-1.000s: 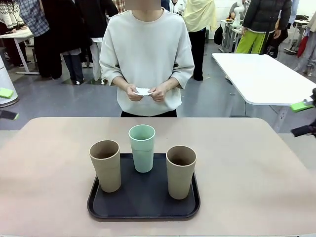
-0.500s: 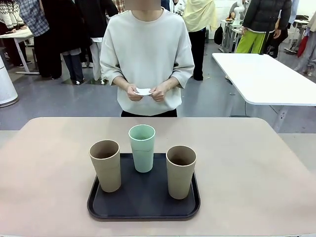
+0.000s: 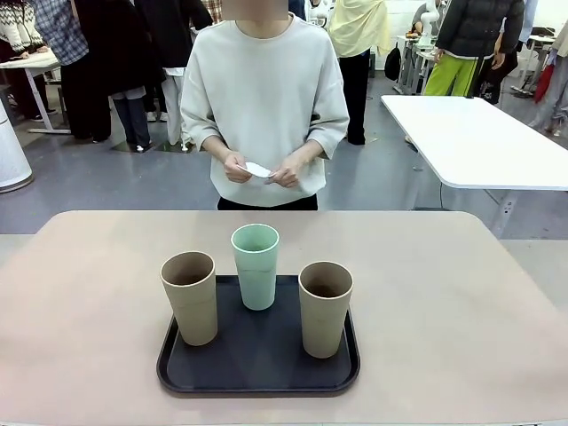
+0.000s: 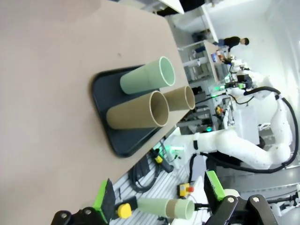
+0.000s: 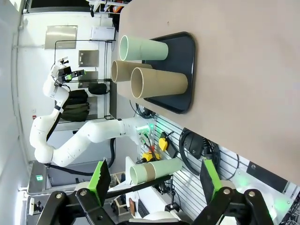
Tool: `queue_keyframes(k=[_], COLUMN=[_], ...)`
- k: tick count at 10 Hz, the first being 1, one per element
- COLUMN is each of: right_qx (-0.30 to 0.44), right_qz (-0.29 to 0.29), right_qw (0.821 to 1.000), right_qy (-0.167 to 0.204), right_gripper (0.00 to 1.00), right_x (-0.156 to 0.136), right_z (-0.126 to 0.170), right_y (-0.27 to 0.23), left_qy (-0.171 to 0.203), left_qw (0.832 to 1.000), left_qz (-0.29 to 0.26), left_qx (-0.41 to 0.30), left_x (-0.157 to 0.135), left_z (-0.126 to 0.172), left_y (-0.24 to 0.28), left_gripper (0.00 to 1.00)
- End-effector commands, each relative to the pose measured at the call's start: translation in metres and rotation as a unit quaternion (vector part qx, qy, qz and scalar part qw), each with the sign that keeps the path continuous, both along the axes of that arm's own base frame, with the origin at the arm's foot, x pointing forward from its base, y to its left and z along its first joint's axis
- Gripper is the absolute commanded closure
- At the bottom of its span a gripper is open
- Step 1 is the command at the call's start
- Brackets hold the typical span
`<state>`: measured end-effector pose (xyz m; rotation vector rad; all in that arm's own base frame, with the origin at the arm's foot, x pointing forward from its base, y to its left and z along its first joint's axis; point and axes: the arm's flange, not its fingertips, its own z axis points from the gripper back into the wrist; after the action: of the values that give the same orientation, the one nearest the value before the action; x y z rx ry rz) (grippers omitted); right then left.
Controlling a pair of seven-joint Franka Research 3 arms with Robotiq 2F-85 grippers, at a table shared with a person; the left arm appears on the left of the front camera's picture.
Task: Place coasters on the table and set cups on them.
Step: Pick up one Reusable plastic cup and place it on a coaster set by the human.
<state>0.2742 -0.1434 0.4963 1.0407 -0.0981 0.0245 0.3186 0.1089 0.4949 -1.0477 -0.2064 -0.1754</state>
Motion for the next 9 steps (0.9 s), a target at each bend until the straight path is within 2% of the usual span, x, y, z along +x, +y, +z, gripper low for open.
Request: queue_keyframes(k=[1,9], right_qx=[0.001,0.001], right_qz=[-0.003,-0.003], right_qw=[1.000,1.000], right_qy=[0.003,0.003], right_gripper=[0.00,0.00], right_x=[0.0001,0.0001], right_z=[-0.0007,-0.0007], right_y=[-0.0012,-0.0012], left_qy=[0.000,0.000], left_qw=[1.000,1.000], left_qz=[0.001,0.001], left_qx=[-0.001,-0.001], left_x=[0.0002,0.0002], left_z=[0.0003,0.0003], left_y=[0.0014,0.0014], left_gripper=[0.00,0.00])
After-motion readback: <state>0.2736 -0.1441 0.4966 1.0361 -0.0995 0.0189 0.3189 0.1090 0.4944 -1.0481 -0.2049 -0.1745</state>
